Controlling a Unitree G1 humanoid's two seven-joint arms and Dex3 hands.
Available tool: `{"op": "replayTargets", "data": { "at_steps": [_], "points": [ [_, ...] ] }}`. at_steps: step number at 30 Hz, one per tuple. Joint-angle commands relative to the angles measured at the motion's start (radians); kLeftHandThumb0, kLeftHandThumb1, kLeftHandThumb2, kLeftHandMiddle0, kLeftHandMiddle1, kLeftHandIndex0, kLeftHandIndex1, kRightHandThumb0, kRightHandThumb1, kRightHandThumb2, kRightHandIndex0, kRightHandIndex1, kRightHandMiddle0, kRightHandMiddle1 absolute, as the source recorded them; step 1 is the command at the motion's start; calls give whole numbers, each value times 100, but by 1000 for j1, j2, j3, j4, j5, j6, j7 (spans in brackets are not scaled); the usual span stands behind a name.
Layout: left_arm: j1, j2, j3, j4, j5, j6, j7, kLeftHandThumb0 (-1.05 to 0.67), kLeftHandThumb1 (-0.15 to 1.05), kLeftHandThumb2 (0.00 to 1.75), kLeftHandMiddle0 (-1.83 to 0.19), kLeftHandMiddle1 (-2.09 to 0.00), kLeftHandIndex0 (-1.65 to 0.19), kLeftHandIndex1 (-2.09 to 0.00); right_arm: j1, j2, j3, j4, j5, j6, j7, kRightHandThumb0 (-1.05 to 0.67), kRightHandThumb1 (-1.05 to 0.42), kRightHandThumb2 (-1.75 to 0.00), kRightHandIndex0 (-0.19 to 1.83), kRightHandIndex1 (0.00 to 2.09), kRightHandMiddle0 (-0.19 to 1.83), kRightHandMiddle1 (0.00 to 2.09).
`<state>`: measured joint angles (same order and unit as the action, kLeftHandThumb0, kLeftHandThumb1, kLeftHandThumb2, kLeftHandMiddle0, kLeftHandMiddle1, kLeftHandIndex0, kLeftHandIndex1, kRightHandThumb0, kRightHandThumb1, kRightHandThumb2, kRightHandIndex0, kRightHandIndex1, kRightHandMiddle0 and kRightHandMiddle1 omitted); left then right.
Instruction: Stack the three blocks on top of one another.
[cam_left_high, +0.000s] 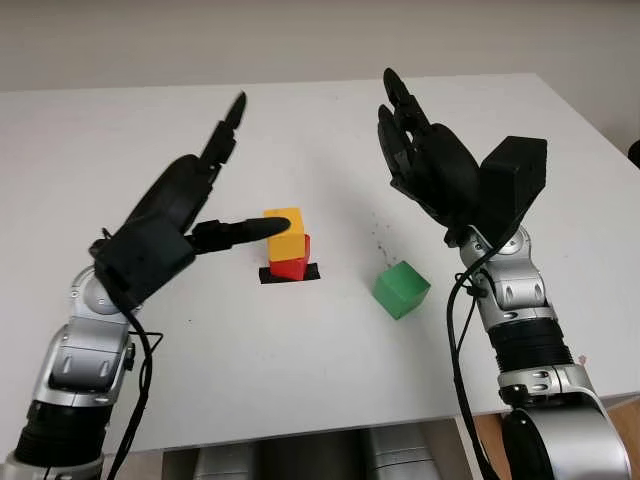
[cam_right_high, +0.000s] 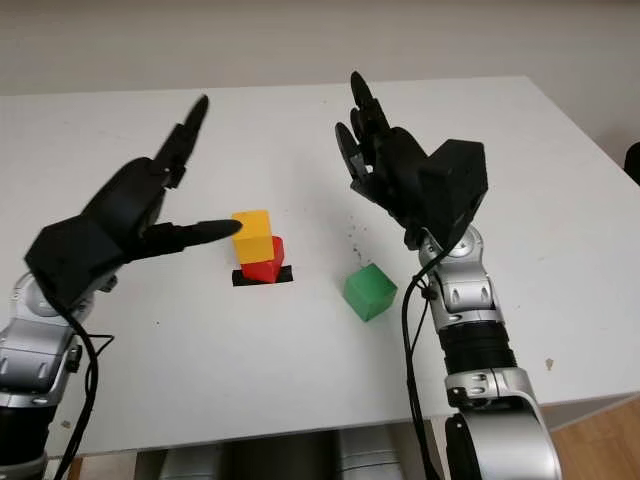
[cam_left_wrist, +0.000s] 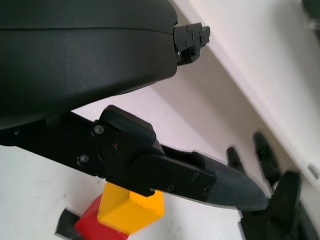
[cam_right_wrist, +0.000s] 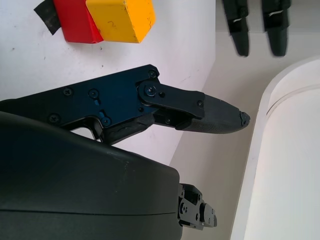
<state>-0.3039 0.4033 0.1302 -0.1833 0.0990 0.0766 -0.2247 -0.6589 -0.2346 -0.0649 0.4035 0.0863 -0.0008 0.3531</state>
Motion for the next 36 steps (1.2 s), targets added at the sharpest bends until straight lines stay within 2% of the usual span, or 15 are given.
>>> {"op": "replayTargets", "data": {
  "at_steps": [1,5,8,11,13,16,17,20,23,26,28,31,36],
  "points": [
    [16,-40,45,-27,-19,0,60,-92,105,67,19,0,19,0,-12,-12,-1,-4,5,-7,7,-71,-105,-58,-16,5,-14,6],
    [25,-103,100,-35,-63,-12,157,-93,105,65,19,0,19,0,-26,-24,-4,1,5,-11,23,-70,-105,-46,-17,5,-15,6],
    [61,-113,134,-24,-81,-61,186,-89,105,66,19,0,19,0,-43,-68,1,22,-4,-25,76,-73,-105,-38,-16,6,-13,6],
    [101,-116,141,-27,-72,-86,203,-86,105,68,19,0,19,0,-53,-118,2,36,-4,-37,141,-73,-105,-28,-11,8,-8,8],
    [134,-128,139,-45,-70,-86,217,-83,105,69,19,0,19,0,-55,-159,-5,29,13,-19,197,-69,-104,-16,-9,8,-5,8],
    [163,-148,129,-65,-70,-94,230,-82,105,71,19,0,19,0,-50,-211,-9,21,14,-18,253,-63,-102,-8,0,11,4,11],
    [172,-157,125,-67,-70,-103,235,-81,105,71,19,0,19,0,-44,-238,-8,16,7,-36,274,-60,-99,-6,9,15,13,14],
    [188,-175,116,-63,-68,-126,242,-80,105,71,19,0,19,0,-20,-330,14,-38,-48,-80,327,-53,-91,-3,32,25,35,24],
    [187,-183,111,-58,-65,-134,250,-79,105,70,19,0,19,0,8,-433,47,-117,-132,-137,369,-51,-86,-5,41,18,43,16],
    [186,-184,107,-53,-60,-138,255,-78,105,70,19,0,19,0,30,-532,85,-195,-233,-192,401,-56,-84,-5,39,12,43,10],
    [184,-186,106,-50,-60,-141,257,-78,105,70,19,0,19,0,45,-572,97,-235,-259,-212,425,-55,-83,-5,37,9,41,7],
    [180,-189,106,-45,-64,-143,259,-78,105,69,19,0,19,0,80,-619,97,-275,-274,-285,441,-50,-80,-4,35,7,39,6],
    [182,-187,105,-47,-57,-138,265,-78,105,69,19,0,19,0,116,-682,100,-310,-320,-369,447,-53,-82,-5,32,5,37,5]
  ]
}}
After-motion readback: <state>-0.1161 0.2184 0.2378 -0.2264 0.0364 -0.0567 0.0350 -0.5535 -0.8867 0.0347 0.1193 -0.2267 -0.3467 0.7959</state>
